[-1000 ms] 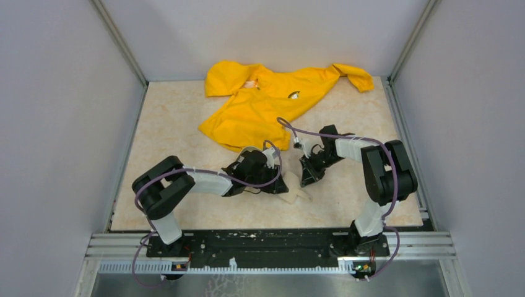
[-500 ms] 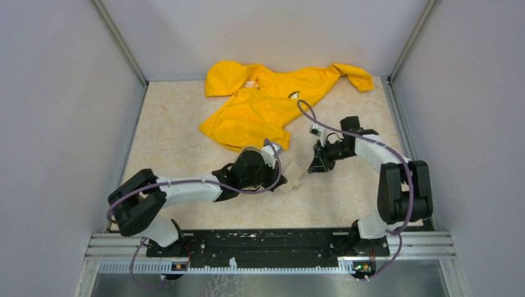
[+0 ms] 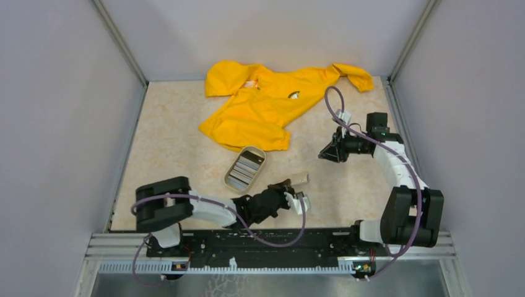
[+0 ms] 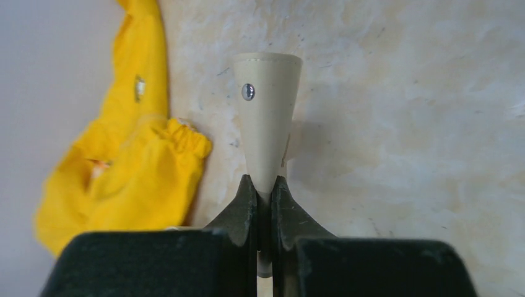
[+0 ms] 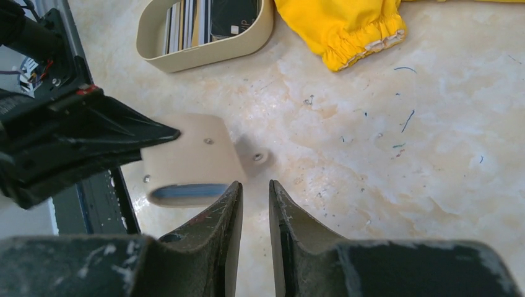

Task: Put the credit cards into the card holder
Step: Close the card holder at the center of the board.

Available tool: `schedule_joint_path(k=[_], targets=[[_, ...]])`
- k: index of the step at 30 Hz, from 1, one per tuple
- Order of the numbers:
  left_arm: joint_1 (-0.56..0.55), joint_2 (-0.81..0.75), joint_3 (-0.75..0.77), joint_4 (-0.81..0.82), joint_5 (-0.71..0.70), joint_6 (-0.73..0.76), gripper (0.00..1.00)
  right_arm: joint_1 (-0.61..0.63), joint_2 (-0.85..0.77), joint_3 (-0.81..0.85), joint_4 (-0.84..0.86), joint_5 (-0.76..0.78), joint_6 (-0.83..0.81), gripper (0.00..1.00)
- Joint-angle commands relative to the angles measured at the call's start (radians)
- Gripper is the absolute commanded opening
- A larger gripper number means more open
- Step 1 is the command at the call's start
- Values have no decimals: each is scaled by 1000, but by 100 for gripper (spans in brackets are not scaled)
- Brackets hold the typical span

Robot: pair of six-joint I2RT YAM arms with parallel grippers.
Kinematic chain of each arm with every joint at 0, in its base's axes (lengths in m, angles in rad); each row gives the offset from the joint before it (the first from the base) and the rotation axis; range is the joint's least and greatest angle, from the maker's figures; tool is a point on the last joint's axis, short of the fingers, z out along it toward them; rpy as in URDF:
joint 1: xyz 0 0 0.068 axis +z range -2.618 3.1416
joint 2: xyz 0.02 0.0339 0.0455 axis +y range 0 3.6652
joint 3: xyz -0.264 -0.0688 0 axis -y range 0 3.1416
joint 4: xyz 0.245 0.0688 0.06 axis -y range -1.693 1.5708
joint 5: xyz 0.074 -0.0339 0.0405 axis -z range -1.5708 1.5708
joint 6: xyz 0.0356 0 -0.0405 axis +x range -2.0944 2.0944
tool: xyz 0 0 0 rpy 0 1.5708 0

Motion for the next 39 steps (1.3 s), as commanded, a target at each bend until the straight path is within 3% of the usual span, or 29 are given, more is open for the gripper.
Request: schedule_joint_path(k=[1,5,8,9,10,14,20,24,27,30,33,36,37,39], targets=[[-58,173,-10,400,-283,447,0,-10,5,-1,16,-47,-17,23],[-103,349,-7,605,-347,661,0,-10,11,-5,18,-49,-18,23],[-131,422,-8,645,-360,673,2,-10,14,-5,17,-49,-19,23],[-139,431,-6,626,-363,652,10,-10,17,-6,17,-49,-19,22],[-147,434,-5,601,-365,624,19,-10,19,-6,17,-49,-19,22],[-177,403,-4,431,-346,451,35,-10,27,-7,15,-49,-22,22],[-185,278,25,25,-184,43,74,-10,33,-2,-36,-72,-99,23],[-185,212,6,-54,-109,-140,88,-4,26,-10,-102,-127,-237,27],[-184,153,-18,-59,-71,-252,97,13,14,-23,-180,-164,-421,34],[-183,81,-35,-67,-3,-362,99,28,0,-34,-262,-193,-627,46],[-183,35,-35,-97,49,-442,99,43,-5,-36,-338,-201,-828,63],[-181,-3,-42,-112,94,-522,99,83,6,-32,-338,-173,-888,82],[-177,-15,-43,-122,111,-552,99,103,15,-29,-335,-160,-907,95],[-162,-44,-51,-128,130,-621,98,155,43,-22,-338,-138,-956,98]])
